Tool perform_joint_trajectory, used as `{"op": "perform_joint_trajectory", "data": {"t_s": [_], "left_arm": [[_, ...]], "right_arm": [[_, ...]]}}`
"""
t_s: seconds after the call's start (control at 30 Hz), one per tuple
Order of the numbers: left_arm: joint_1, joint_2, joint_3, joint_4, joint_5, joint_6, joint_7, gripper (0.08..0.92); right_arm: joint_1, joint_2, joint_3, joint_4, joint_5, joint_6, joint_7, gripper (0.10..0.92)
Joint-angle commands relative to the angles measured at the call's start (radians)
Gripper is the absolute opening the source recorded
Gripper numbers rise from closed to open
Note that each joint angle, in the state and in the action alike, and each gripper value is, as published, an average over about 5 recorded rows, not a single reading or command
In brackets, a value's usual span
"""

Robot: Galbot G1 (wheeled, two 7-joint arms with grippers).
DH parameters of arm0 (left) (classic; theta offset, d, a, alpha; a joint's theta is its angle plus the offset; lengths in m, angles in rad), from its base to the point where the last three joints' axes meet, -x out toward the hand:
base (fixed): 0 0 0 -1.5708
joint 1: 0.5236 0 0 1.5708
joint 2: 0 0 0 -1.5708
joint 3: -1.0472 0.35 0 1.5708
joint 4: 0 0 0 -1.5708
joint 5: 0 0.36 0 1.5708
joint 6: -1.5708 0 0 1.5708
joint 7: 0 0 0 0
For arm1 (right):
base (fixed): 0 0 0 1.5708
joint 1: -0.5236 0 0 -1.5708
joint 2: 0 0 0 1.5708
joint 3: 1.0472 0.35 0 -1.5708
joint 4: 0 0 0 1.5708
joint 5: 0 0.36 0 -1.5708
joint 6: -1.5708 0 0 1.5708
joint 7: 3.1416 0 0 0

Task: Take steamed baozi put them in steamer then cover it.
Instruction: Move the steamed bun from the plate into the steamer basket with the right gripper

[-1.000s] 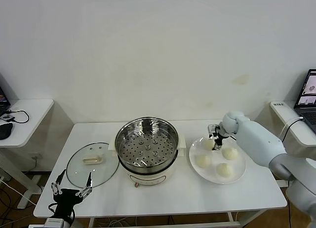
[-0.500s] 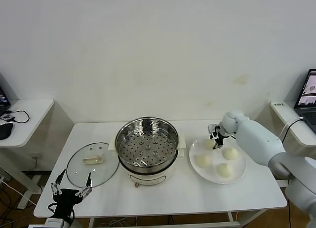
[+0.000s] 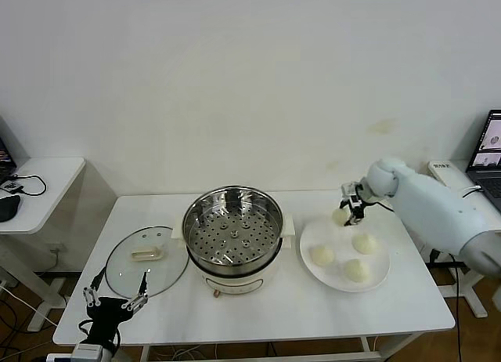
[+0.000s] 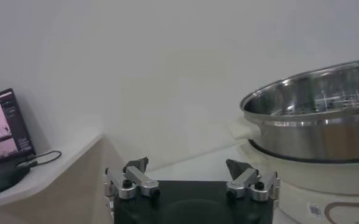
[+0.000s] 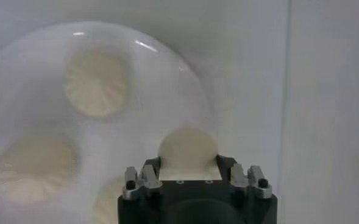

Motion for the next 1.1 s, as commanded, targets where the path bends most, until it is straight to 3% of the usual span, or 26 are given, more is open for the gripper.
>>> {"op": "perform_joint_trajectory", "data": {"t_s": [0.03, 0.3, 0.6, 1.1], "left_arm": [[-0.001, 0.003, 0.002, -0.008, -0.002, 0.001, 0.0, 0.823], [-0.008, 0.012, 0.007, -0.016, -0.014, 0.001, 0.0, 0.823], [-0.016, 0.02, -0.008, -0.01, -0.027, 0.0, 0.0, 0.823], [-0.016, 0.011, -0.036, -0.018, -0.029, -0.003, 0.0, 0.823]], "right_arm": [[0.348, -0.094, -0.243, 0.248, 0.248, -0.025, -0.012, 0.594], [0.522, 0.029, -0.359, 0.273, 0.396, -0.033, 0.011, 0.594], [0.514, 0.246, -0.424, 0.247, 0.465, 0.022, 0.058, 0.594], [0.397, 0.506, -0.5, 0.043, 0.237, 0.253, 0.09, 0.592]]}}
